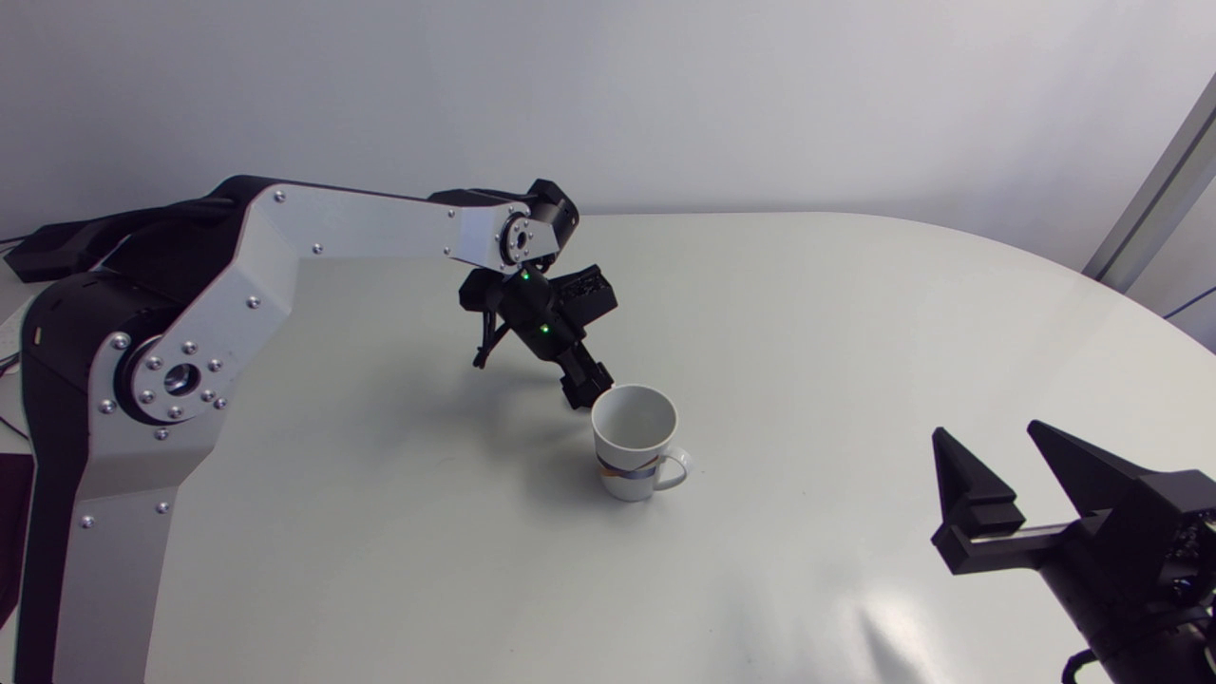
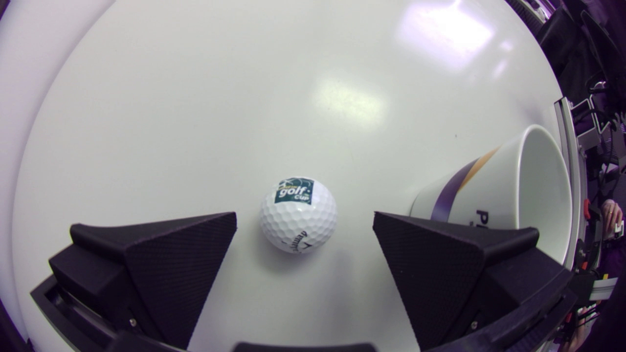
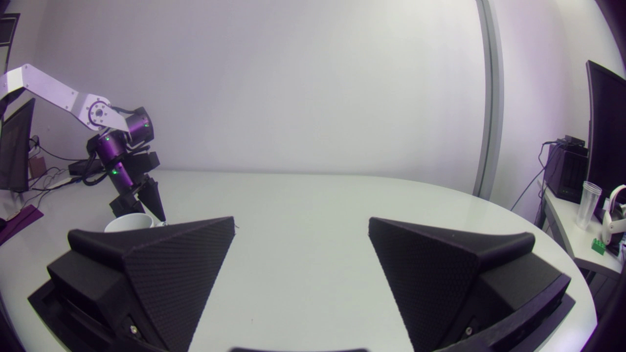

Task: Pick up the white golf ball from the table and place it into the cup.

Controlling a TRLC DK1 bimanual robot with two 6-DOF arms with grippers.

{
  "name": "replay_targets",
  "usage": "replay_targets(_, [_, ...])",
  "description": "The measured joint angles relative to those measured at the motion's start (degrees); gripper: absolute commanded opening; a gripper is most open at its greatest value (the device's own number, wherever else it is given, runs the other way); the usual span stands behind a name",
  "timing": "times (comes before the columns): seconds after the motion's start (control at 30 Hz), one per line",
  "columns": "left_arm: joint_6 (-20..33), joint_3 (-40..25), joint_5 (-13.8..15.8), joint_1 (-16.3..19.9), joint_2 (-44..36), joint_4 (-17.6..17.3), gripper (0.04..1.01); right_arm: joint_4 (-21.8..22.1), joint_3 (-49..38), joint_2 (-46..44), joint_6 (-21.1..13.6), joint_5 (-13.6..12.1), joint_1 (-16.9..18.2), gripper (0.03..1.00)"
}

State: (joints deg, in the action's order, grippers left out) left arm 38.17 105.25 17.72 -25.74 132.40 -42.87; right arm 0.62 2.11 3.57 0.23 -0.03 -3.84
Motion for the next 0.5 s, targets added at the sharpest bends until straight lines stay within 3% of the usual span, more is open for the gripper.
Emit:
replay_targets(0.17, [0.0,0.1,0.0,-0.1,0.0,-0.4,0.938,0.0,0.0,0.0,0.0,0.0,0.0,0.964])
replay_targets(0.3, [0.0,0.1,0.0,0.0,0.1,-0.6,0.807,0.0,0.0,0.0,0.0,0.0,0.0,0.964])
replay_targets(0.4, [0.0,0.1,0.0,0.0,0.2,-1.1,0.79,0.0,0.0,0.0,0.0,0.0,0.0,0.964])
replay_targets(0.43, [0.0,0.1,0.0,-0.1,0.2,-1.3,0.725,0.0,0.0,0.0,0.0,0.0,0.0,0.964])
replay_targets(0.5, [0.2,0.1,0.0,-0.1,0.4,-1.7,0.69,0.0,0.0,0.0,0.0,0.0,0.0,0.964])
